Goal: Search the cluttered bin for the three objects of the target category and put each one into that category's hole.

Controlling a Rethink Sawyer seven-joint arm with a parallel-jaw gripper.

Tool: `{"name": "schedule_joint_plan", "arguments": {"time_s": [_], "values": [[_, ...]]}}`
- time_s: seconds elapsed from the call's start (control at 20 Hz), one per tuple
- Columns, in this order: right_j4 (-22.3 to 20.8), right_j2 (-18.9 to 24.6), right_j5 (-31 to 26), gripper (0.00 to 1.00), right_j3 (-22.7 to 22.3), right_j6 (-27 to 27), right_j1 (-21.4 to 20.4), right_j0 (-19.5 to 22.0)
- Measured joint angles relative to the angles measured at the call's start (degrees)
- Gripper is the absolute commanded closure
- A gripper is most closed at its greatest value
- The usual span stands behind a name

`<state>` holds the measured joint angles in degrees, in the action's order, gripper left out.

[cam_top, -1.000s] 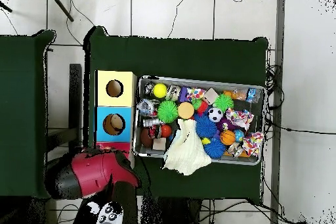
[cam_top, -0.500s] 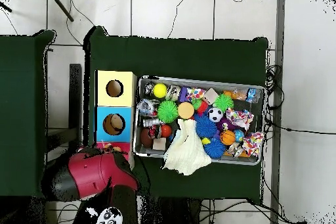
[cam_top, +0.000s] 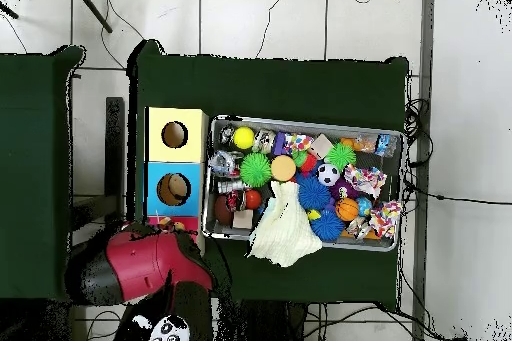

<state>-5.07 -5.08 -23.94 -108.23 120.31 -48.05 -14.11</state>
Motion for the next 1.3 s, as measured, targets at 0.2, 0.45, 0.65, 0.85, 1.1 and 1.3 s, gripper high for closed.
{"name": "schedule_joint_plan", "arguments": {"time_s": [0.2, 0.45, 0.65, 0.85, 1.1, 1.3], "values": [[0.0, -0.7, 0.1, 0.0, 0.2, 0.0, 0.1, 0.1], [0.0, -2.3, 0.7, 0.0, 0.6, 0.0, 0.4, 0.1], [0.0, -3.3, 1.6, 0.0, 0.6, 0.0, 0.7, 0.1], [0.0, -3.6, 3.3, 0.0, 0.6, 0.0, 1.2, 0.3], [0.0, -3.8, 5.9, 0.0, 0.6, 0.0, 1.6, 0.4], [0.0, -4.1, 8.3, 0.0, 0.6, 0.0, 2.1, 0.6]]}}
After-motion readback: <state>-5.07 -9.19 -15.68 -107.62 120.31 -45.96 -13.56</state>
